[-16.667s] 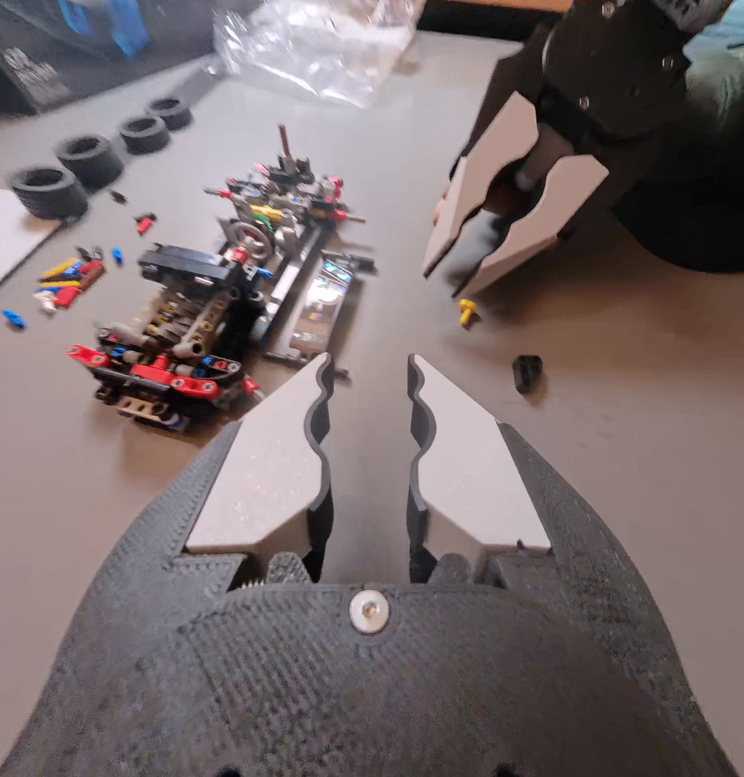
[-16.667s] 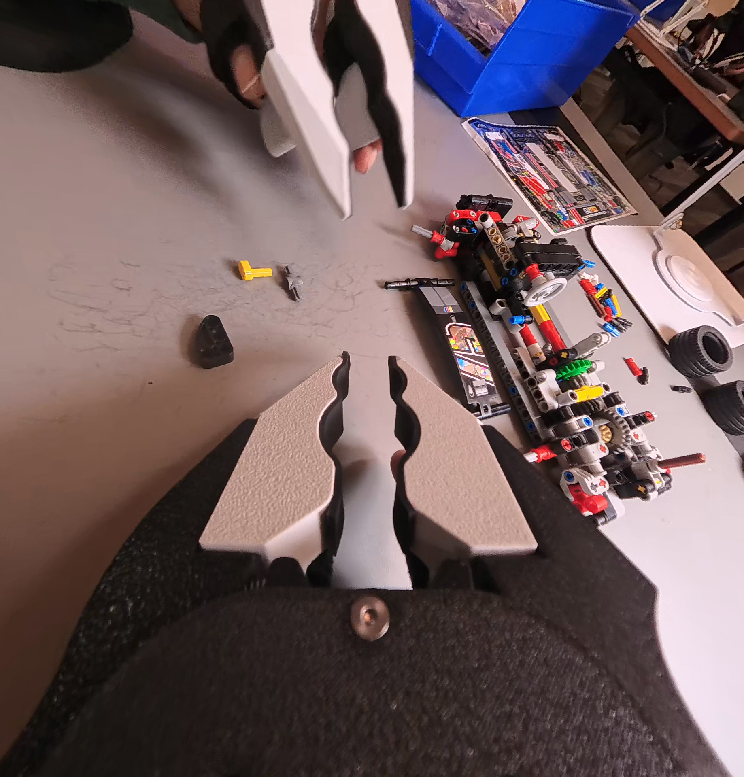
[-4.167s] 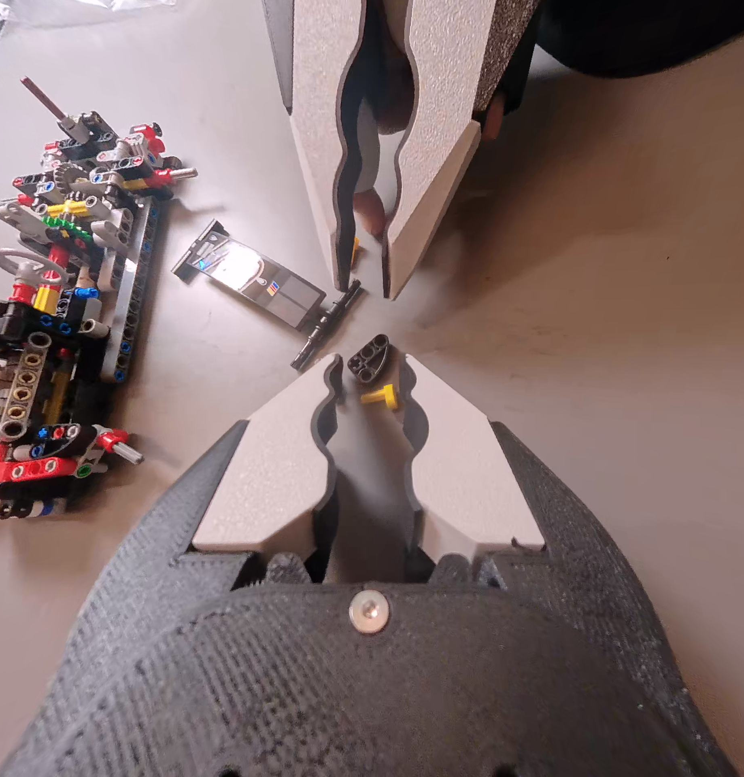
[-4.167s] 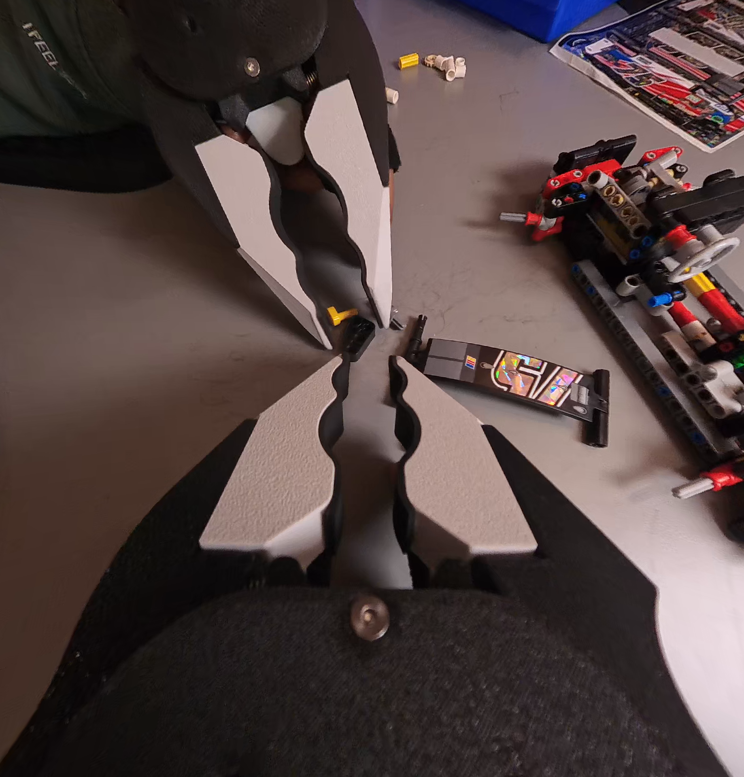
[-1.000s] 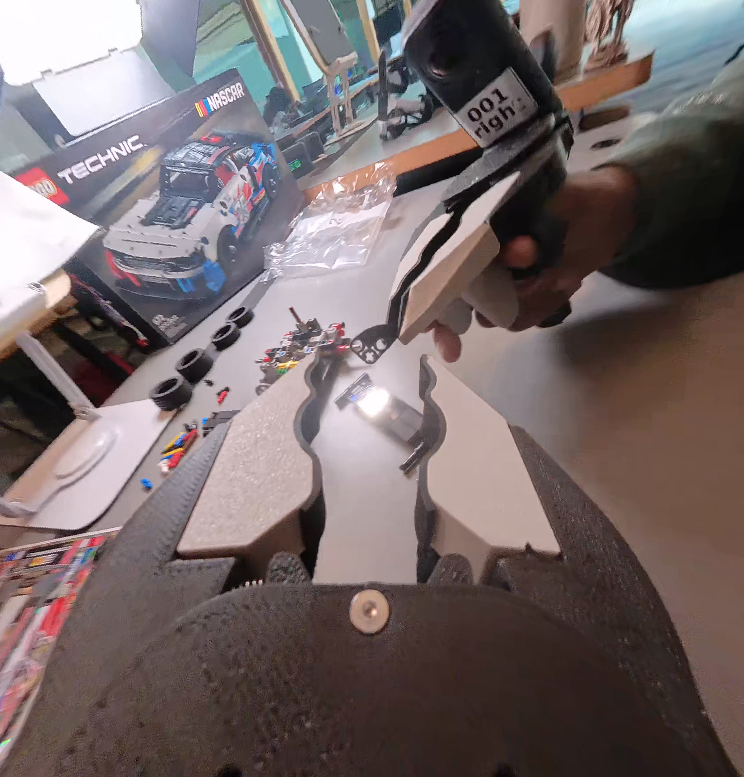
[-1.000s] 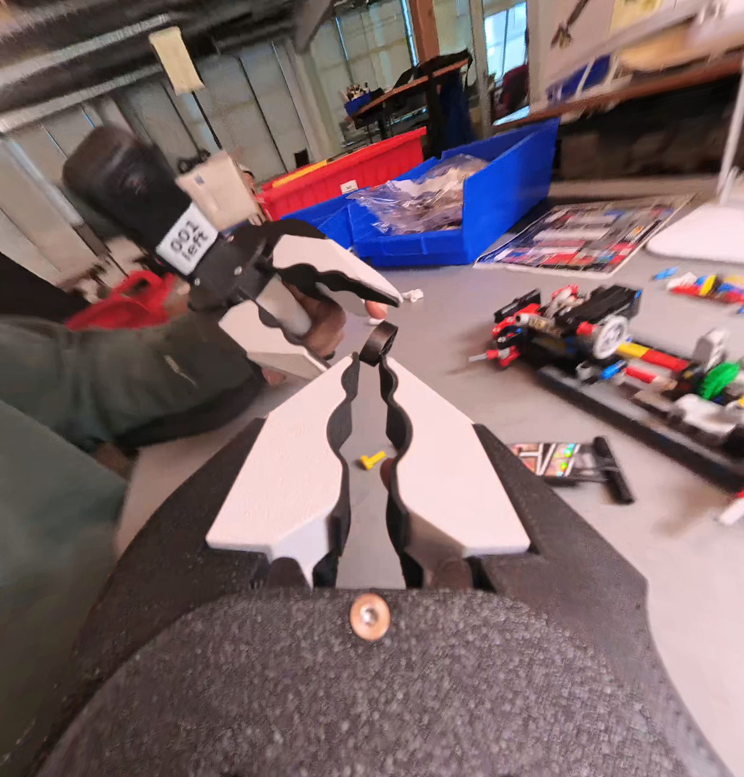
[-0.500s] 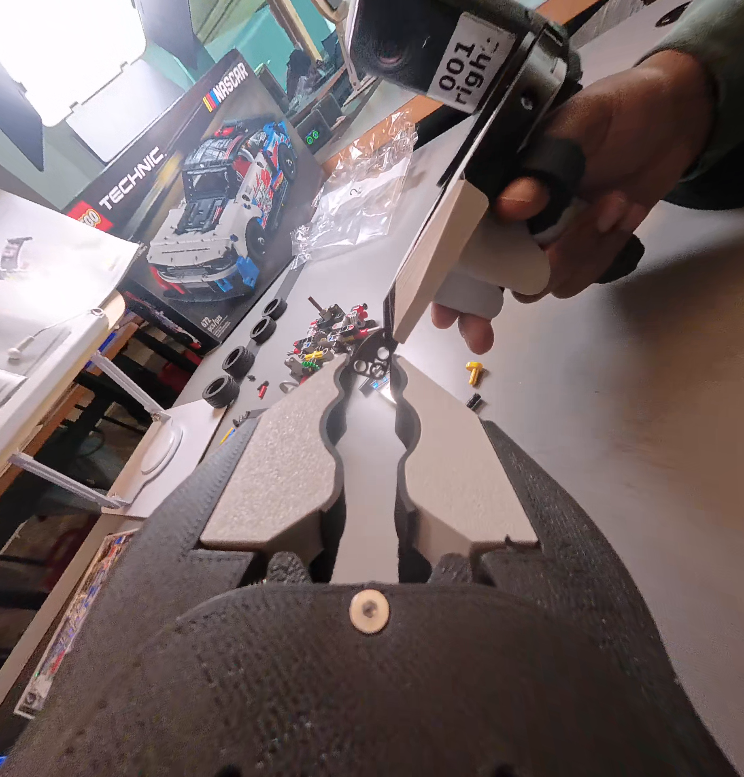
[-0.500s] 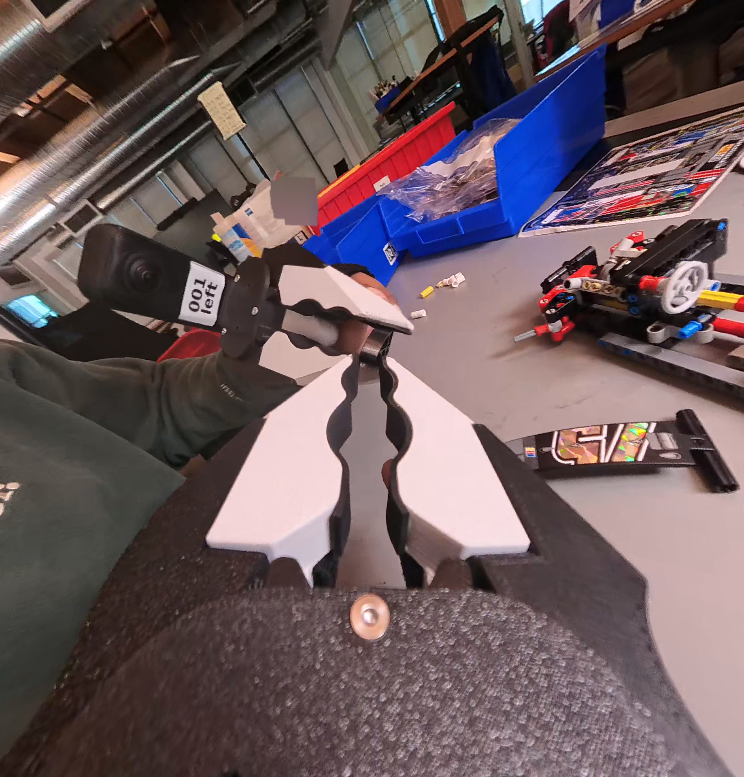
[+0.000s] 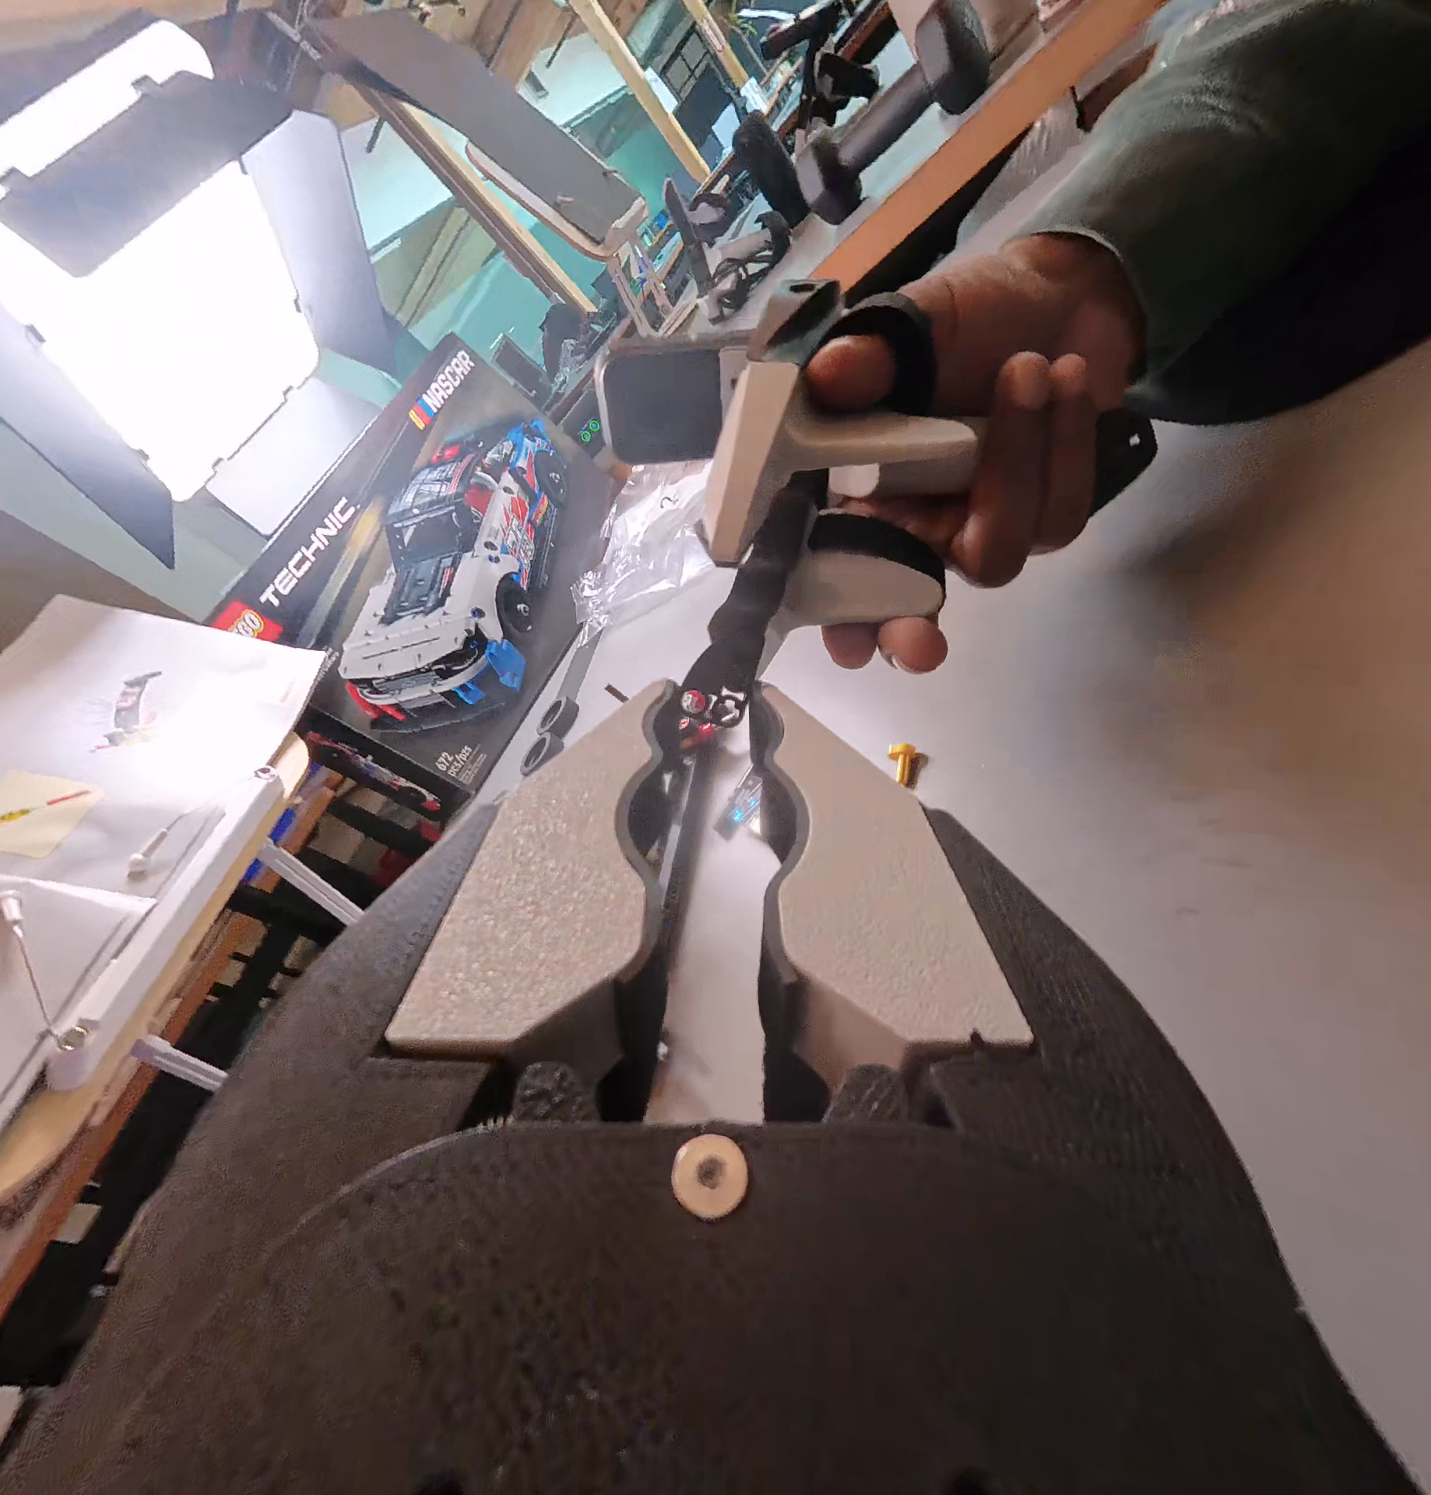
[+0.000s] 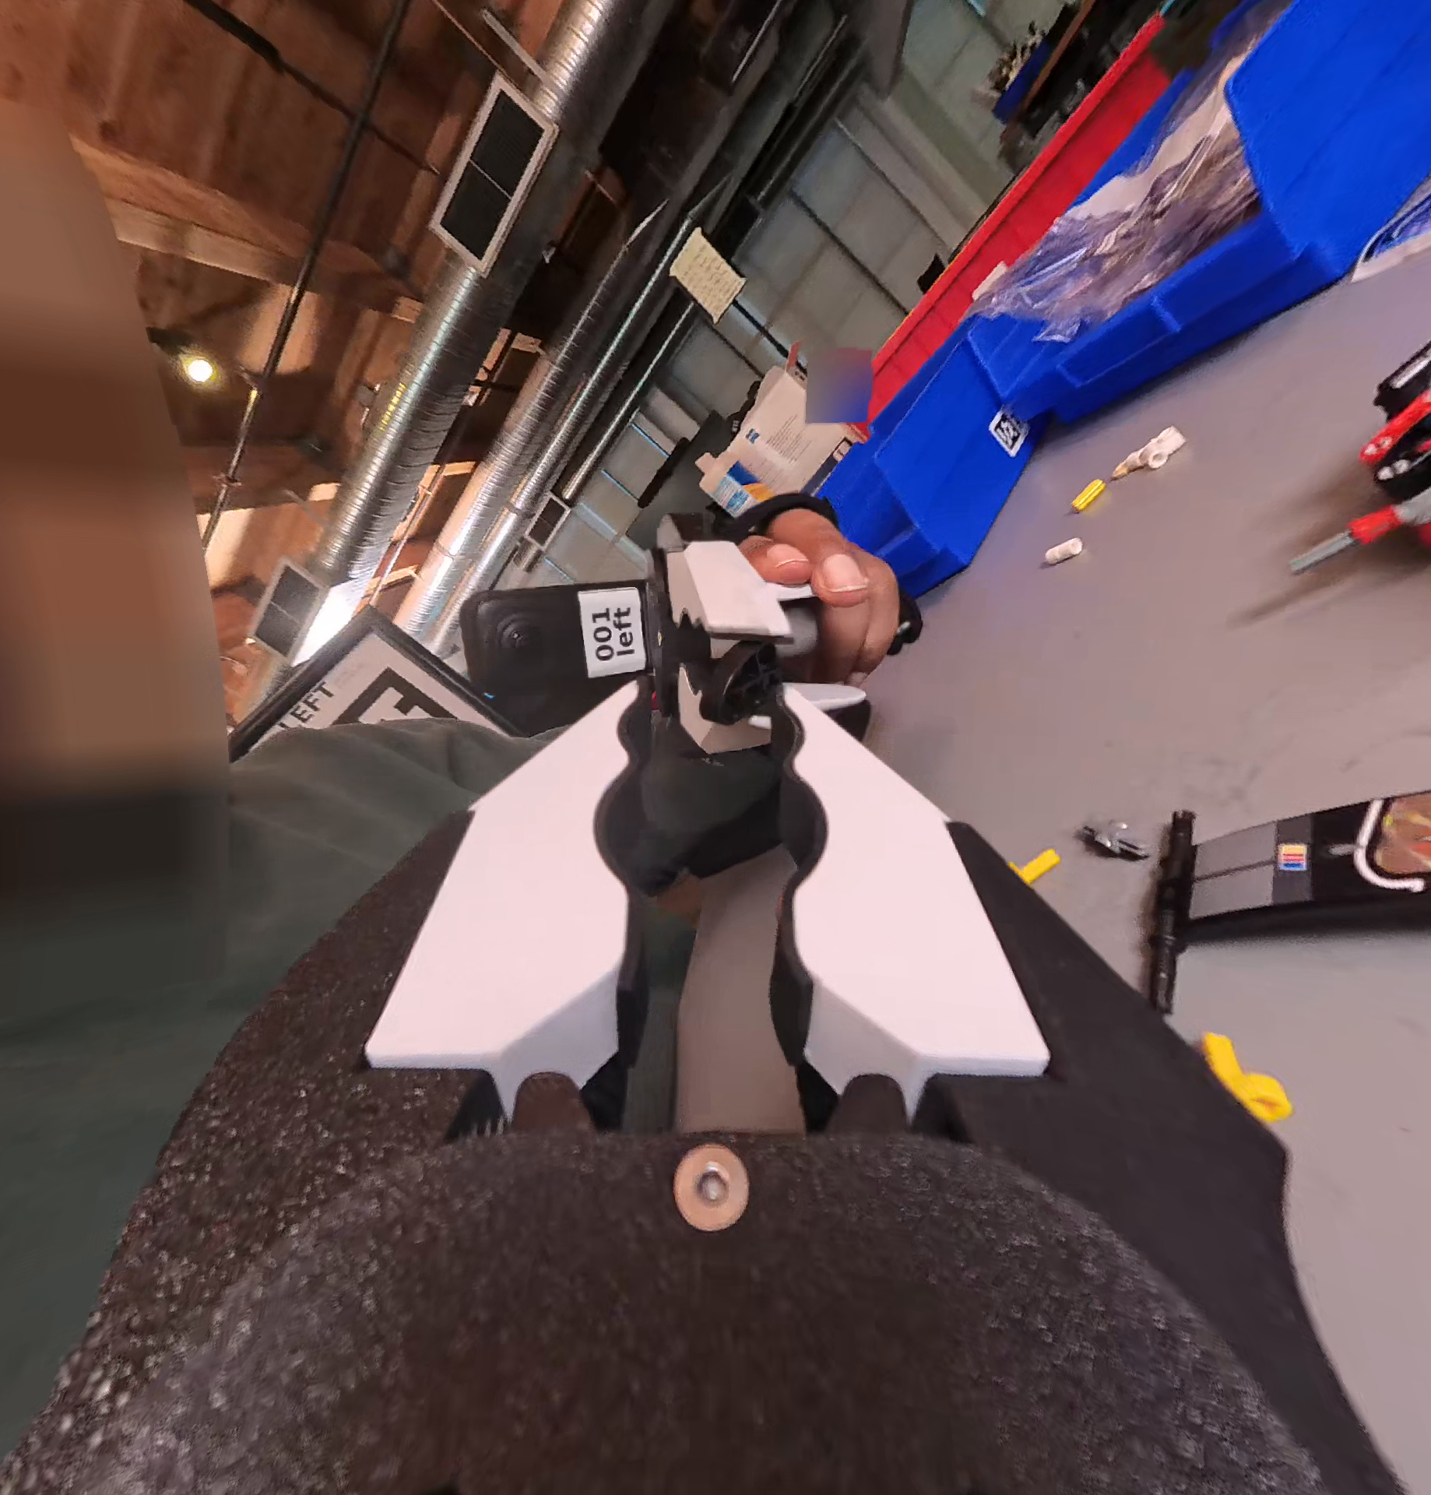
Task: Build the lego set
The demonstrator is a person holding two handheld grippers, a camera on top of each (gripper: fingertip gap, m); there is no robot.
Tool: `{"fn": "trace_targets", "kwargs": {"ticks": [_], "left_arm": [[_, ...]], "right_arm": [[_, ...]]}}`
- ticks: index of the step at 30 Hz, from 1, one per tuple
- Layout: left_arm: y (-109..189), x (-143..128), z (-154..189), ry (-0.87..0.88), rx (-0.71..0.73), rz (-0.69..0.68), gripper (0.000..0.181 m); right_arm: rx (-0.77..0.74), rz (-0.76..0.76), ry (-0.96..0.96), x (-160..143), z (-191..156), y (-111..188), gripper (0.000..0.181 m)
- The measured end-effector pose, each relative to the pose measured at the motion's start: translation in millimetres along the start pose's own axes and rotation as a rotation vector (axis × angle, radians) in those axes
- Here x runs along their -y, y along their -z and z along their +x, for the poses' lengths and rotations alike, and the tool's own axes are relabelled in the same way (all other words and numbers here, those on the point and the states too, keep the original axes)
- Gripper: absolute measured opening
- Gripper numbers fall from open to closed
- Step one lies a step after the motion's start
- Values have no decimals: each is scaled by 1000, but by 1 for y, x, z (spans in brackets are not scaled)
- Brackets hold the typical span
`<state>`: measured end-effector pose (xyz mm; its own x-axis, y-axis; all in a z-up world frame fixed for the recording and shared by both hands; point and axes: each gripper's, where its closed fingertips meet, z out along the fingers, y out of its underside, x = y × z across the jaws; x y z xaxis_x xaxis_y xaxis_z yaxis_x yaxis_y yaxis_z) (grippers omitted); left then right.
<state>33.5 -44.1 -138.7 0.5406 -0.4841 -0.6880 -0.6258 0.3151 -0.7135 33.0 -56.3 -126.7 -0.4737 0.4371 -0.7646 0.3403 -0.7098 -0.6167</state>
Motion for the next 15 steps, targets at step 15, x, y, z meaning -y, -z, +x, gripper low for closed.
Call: {"fn": "trace_targets", "kwargs": {"ticks": [15], "left_arm": [[-9, -20, -5, 440, -43, -23, 24]], "right_arm": [[-389, 29, 471, 14, 27, 8, 5]]}}
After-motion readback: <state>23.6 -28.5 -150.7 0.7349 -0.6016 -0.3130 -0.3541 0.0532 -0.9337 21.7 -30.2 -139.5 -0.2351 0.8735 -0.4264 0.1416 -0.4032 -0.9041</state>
